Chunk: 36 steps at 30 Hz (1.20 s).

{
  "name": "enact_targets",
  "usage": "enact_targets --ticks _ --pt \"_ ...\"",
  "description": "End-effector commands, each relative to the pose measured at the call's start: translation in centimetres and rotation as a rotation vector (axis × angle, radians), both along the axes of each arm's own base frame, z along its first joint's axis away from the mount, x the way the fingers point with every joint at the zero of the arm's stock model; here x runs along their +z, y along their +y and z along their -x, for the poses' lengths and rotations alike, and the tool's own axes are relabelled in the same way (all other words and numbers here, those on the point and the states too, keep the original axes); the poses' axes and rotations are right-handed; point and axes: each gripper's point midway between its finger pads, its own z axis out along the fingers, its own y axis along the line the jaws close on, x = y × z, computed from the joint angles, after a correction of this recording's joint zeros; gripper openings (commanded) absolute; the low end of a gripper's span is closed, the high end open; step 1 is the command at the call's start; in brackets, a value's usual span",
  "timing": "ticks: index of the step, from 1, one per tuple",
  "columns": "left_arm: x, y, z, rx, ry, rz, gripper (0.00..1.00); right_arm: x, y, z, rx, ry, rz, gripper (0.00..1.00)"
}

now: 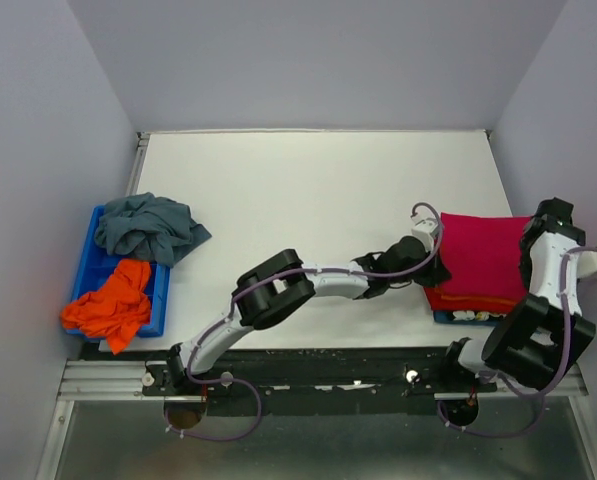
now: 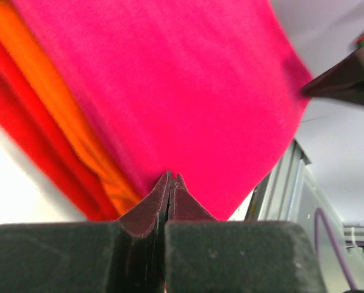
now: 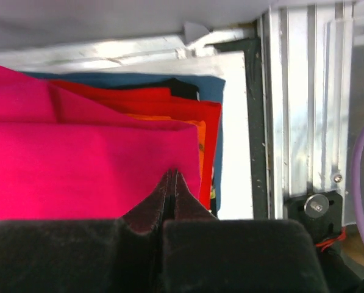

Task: Fold and stack the t-shirts
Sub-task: Put the neatly folded tshirt into the corner of the board with both arms

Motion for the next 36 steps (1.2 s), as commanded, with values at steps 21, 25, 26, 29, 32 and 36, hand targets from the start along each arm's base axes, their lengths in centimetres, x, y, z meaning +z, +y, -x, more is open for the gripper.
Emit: enact_targets --ticks 21,25,26,29,32,36 --pt "6.1 33.7 -11.9 0.700 -0.193 -0.165 0.55 17.8 28.4 -20.7 1.651 -0.876 0.075 1.00" --pt "5.9 39.7 -11.7 0.801 -0.201 -0.191 0.89 13.8 30.2 -20.5 1.669 -0.729 0.164 1.00" --pt "6.0 40.9 -11.4 0.822 -0.214 -0.207 0.93 13.1 30.4 -20.3 1.662 -0.689 0.194 1.00" --pt "5.5 43.2 -10.1 0.858 -0.234 -0.254 0.99 11.6 31.0 -19.6 1.622 -0.659 0.215 1.00" --pt "5.2 44.2 -8.8 0.849 -0.260 -0.251 0.99 10.4 32.6 -18.4 1.641 -0.743 0.185 1.00" --pt "5.9 43.6 -6.9 0.746 -0.383 -0.208 0.99 7.8 33.5 -17.3 1.669 -0.833 0.167 1.00"
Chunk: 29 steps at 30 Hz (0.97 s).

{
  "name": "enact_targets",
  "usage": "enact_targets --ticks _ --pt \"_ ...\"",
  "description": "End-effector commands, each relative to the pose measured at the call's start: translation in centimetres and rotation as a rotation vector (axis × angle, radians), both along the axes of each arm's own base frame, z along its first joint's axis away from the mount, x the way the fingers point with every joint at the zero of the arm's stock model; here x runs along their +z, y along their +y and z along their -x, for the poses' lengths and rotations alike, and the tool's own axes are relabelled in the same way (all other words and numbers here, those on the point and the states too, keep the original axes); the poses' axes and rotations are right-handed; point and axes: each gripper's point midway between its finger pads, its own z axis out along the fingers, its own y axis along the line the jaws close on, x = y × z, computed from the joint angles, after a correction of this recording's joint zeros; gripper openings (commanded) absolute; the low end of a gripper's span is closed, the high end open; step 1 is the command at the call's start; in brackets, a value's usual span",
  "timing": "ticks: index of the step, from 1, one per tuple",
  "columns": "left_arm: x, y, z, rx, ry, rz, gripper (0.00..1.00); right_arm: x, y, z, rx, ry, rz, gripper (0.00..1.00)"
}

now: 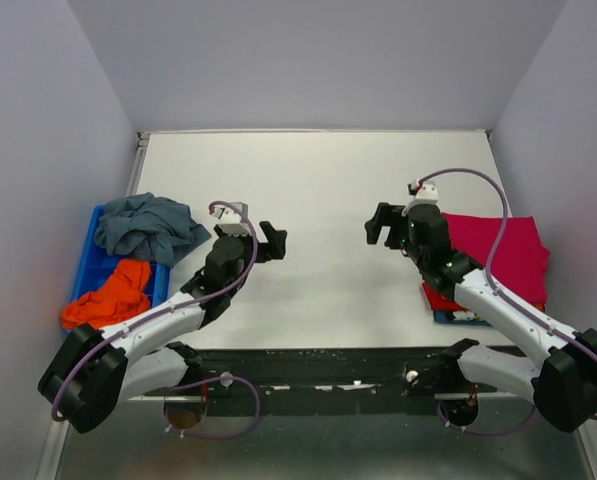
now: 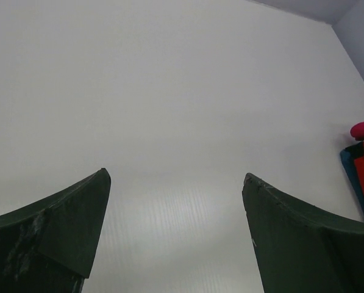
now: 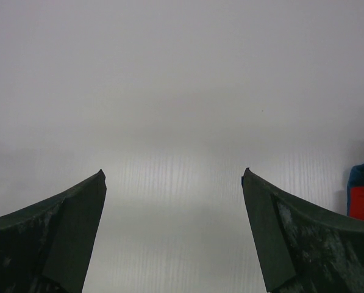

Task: Fold and stack the t-shirts
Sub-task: Put the neatly folded tshirt into the corner of the board with both arms

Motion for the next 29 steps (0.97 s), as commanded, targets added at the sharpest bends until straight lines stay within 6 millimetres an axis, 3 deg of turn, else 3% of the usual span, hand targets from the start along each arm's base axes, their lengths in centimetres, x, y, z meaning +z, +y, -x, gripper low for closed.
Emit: enact_targets --ticks 1,5,10,29 --pt "0.1 -0.3 2.3 -0.118 -0.117 -0.045 0.99 -0.2 0.2 0.0 -0.019 -0.115 -0.077 1.00" --pt "1.1 -1.6 2.8 -0.196 -0.159 -0.039 0.99 -0.8 1.4 0.3 0.033 -0.119 -0.135 1.00" --pt "0.7 -3.4 2.7 -0.274 -0.145 -0.042 0.99 -1.5 1.8 0.4 0.029 -0.103 -0.174 1.00" --pt "1.6 -2.5 1.9 -0.192 -0.141 -0.009 0.99 -0.6 0.6 1.1 -0.025 -0.120 -0.200 1.00"
